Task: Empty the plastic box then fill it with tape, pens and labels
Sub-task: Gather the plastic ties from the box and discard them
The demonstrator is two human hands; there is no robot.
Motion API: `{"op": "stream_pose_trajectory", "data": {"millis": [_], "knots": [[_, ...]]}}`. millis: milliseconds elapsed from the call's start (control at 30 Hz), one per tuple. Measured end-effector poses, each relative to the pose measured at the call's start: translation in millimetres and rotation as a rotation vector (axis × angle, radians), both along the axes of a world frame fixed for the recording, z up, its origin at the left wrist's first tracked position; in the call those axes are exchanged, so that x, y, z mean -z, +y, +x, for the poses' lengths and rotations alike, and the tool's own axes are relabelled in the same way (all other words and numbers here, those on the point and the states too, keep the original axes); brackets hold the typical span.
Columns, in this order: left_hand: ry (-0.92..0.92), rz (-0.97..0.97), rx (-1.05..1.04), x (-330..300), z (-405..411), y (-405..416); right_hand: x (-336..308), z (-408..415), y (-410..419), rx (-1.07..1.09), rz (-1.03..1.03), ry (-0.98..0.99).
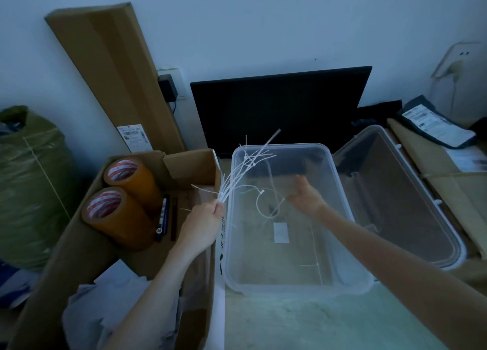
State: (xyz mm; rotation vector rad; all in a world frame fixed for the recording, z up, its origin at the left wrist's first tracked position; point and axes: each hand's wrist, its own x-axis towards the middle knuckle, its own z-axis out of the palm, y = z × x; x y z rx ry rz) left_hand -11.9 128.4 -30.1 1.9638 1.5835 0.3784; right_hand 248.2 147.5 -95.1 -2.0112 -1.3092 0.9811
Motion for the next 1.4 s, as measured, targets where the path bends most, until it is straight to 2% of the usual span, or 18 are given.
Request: {"op": "stream_pose_trajectory", "data": {"millis": [100,133,233,267,433,500,633,767,967,1067,1400], "knots": [[-0.037,0.022,-0.043,4,4,5,25,-7,18,-0.079,-0.132,-0.051],[-0.049,0.024,-0.056,6,5,7,33,-10,21,-0.122,-0.153,-0.127],[-0.067,0.023,-0.08,9,6,13,69,-12,34,-0.329,-0.215,-0.567],[-0.062,0.026,-0.081,10,6,14,74,-13,36,-0.392,-0.244,-0.659],[-0.068,0.011,-0.087,20,1,18,85,-18,43,-0.436,-0.273,-0.864],[-0.081,0.011,-0.103,23,-1,18,83,-16,39,-0.418,-0.304,-0.88],[-0.183,-0.036,-0.144,26,-3,18,82,-10,36,-0.344,-0.304,-0.741],[-0.395,-0.181,-0.197,21,-6,15,61,-10,35,-0.026,-0.183,-0.294],[-0.425,-0.155,-0.192,7,-4,-1,-9,-3,11,0.246,0.085,0.14],[-0.427,-0.108,-0.2,2,-1,-8,-45,-3,-11,0.238,0.197,0.272],[-0.614,0.001,-0.11,-26,23,-32,-111,-23,-79,-0.006,0.304,0.386]]}}
